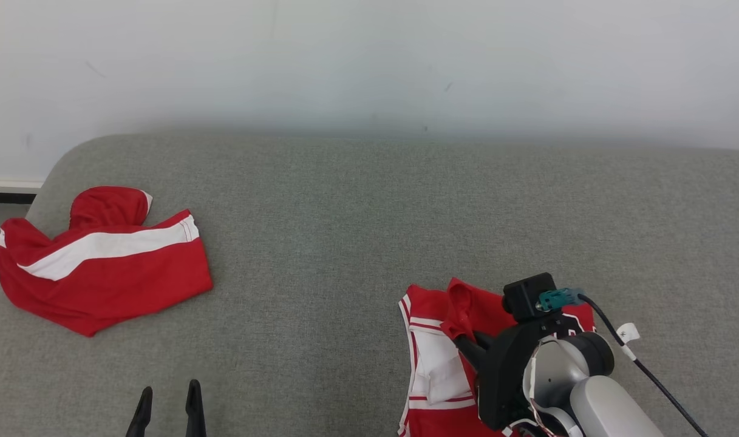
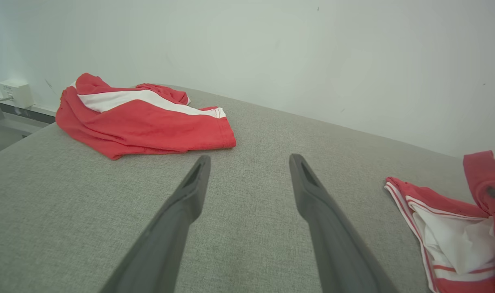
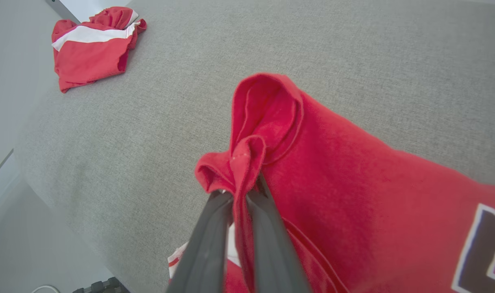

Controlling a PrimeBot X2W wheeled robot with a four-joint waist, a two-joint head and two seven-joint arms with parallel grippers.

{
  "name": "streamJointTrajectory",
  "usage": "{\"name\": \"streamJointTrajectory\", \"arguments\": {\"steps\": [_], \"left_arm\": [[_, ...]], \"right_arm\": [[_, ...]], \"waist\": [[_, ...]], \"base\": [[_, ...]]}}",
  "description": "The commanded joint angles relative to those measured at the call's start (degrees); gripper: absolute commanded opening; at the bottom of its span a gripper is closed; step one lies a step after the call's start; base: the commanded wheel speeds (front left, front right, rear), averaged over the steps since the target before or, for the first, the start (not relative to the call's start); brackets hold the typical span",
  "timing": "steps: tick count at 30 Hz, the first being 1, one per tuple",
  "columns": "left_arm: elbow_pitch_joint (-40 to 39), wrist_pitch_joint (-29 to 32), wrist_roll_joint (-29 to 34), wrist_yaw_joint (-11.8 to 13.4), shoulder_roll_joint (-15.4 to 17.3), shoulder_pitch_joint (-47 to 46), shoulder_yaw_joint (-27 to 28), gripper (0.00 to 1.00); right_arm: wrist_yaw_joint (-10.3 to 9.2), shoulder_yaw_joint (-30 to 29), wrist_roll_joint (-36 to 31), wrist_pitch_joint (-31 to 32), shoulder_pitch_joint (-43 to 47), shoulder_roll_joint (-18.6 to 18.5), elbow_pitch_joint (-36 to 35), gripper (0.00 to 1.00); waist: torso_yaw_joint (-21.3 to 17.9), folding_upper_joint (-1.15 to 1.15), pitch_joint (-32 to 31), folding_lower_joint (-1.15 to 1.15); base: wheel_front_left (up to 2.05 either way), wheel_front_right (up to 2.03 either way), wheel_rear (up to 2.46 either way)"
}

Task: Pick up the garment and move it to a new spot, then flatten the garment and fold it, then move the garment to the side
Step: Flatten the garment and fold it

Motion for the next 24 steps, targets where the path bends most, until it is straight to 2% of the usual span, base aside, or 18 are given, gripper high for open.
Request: {"name": "streamJointTrajectory", "arguments": {"steps": [1,7,16,17,18,19,24], "left_arm": [[0.0,-0.2,-0.2,0.0,-0.1,0.3,-0.1,1.00],[0.1,-0.2,-0.4,0.0,-0.1,0.5,-0.3,1.00],[0.1,-0.2,-0.7,0.0,-0.1,0.6,-0.7,1.00],[0.1,-0.2,-0.7,0.0,-0.1,0.6,-0.6,1.00],[0.1,-0.2,-0.8,0.0,-0.1,0.6,-0.6,1.00],[0.1,-0.2,-0.8,0.0,-0.1,0.6,-0.6,1.00],[0.1,-0.2,-0.9,0.0,-0.2,0.8,-0.3,1.00]], "right_arm": [[-0.15,0.7,0.7,-0.5,-0.7,0.6,1.0,0.00],[-0.15,2.0,1.8,-2.4,-2.4,2.2,6.0,0.00],[-0.15,0.3,0.2,-6.3,-4.7,3.9,13.8,0.00],[-0.15,0.4,0.1,-6.1,-4.8,4.0,14.5,0.22],[-0.15,0.5,0.1,-6.2,-5.0,4.1,14.9,0.49],[-0.15,0.4,0.1,-6.5,-5.2,4.2,15.3,1.00],[-0.15,0.2,1.4,-8.5,-5.1,4.5,14.9,1.00]], "waist": [[0.5,0.00,0.0,0.00],[1.8,0.00,0.3,0.00],[3.0,0.00,0.7,0.00],[3.0,0.00,0.7,0.00],[3.1,0.00,0.6,0.00],[3.1,0.00,0.6,0.00],[3.0,0.00,0.3,0.00]], "base": [[0.00,0.00,0.00],[0.00,0.00,0.00],[0.00,0.00,0.00],[0.00,0.00,0.00],[0.00,0.00,0.00],[0.00,0.00,0.00],[0.00,0.00,0.00]]}}
